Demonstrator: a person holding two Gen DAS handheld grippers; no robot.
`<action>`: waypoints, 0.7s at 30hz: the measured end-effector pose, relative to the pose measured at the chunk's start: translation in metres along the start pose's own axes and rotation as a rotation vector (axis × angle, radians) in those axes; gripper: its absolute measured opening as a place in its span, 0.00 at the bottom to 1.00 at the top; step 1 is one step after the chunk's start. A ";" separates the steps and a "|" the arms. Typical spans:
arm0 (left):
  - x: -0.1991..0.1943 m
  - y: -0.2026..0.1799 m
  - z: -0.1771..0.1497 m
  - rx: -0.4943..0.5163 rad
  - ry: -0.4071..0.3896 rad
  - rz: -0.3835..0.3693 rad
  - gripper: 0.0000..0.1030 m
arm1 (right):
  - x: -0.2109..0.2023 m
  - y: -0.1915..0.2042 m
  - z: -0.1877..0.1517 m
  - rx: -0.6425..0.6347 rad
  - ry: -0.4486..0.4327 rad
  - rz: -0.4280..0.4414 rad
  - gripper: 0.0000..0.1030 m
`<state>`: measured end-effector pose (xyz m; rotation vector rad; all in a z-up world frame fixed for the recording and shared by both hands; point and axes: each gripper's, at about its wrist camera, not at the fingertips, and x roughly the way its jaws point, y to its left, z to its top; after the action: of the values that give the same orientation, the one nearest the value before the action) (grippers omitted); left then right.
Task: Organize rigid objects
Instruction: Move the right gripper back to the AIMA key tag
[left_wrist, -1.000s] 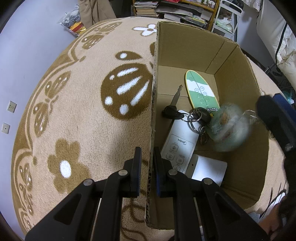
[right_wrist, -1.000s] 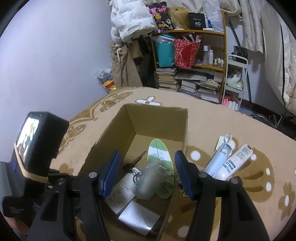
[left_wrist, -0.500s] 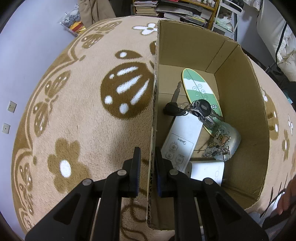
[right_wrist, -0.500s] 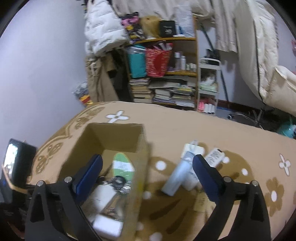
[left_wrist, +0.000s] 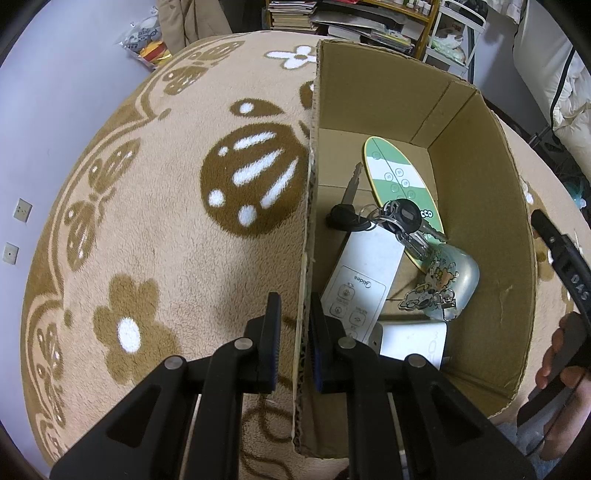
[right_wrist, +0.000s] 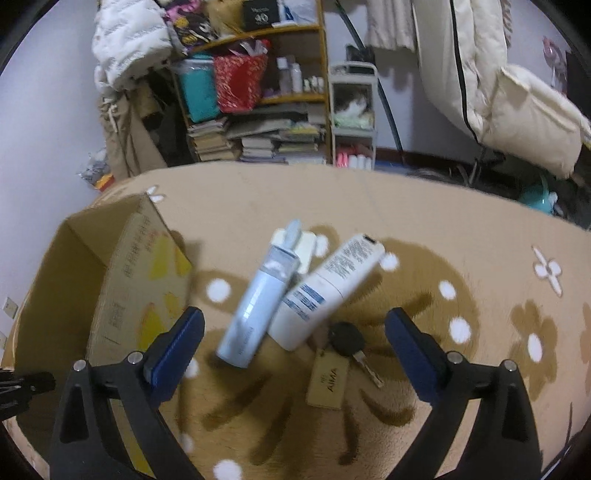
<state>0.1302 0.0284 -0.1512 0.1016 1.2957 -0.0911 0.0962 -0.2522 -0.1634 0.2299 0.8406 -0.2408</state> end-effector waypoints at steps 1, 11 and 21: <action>0.000 0.000 0.000 -0.001 0.000 -0.001 0.13 | 0.003 -0.002 -0.002 0.008 0.013 0.000 1.00; 0.002 0.002 0.000 -0.005 0.002 -0.006 0.13 | 0.037 -0.034 -0.021 0.105 0.120 -0.034 1.00; 0.002 0.002 0.000 -0.005 0.002 -0.005 0.13 | 0.050 -0.034 -0.034 0.072 0.179 -0.116 0.80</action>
<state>0.1310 0.0302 -0.1527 0.0944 1.2982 -0.0924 0.0943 -0.2806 -0.2273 0.2729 1.0250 -0.3630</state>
